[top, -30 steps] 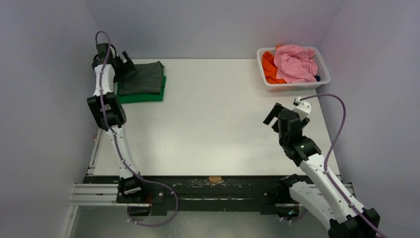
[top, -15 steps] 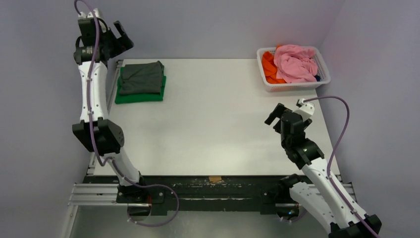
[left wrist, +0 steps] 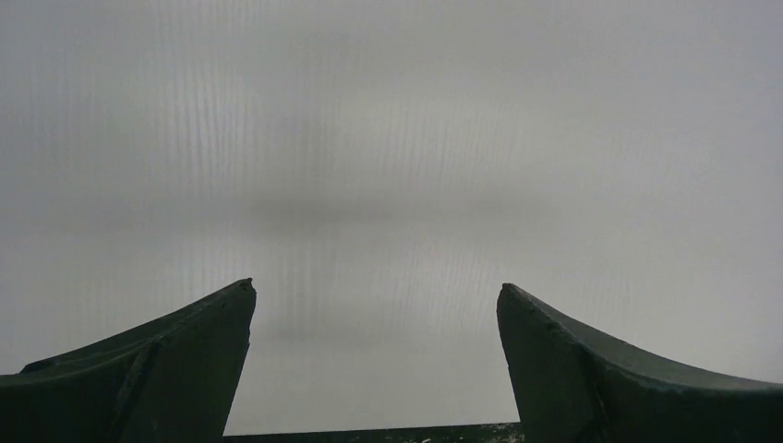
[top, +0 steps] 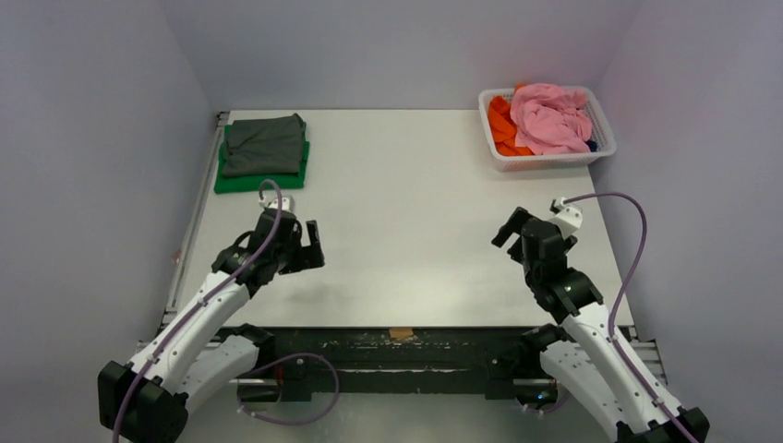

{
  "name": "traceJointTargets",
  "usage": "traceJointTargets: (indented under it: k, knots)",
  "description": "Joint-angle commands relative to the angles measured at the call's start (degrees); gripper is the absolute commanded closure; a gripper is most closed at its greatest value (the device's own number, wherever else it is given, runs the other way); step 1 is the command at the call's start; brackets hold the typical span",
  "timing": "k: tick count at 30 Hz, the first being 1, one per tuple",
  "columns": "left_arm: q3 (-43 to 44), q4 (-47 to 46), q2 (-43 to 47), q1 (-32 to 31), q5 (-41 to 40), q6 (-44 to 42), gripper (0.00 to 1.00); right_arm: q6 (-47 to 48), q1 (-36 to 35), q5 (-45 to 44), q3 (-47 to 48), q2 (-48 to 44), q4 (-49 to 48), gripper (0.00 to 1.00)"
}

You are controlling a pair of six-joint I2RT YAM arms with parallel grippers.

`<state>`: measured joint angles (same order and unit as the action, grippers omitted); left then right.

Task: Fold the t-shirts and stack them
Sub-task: Reset both arms

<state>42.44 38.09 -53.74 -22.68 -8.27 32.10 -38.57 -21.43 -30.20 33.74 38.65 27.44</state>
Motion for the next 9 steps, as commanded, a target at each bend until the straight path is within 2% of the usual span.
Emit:
traceJointTargets:
  k: [1,9]
  knots:
    - [-3.45,-0.26,8.28,-0.53,-7.75,4.73,0.0,-3.04,-0.1,-0.05,-2.0,-3.72,1.99,0.06]
    - [-5.32,1.04,13.65,-0.53,-8.35,4.53,0.0,-2.47,-0.05,0.48,-4.43,-8.1,-0.04,0.08]
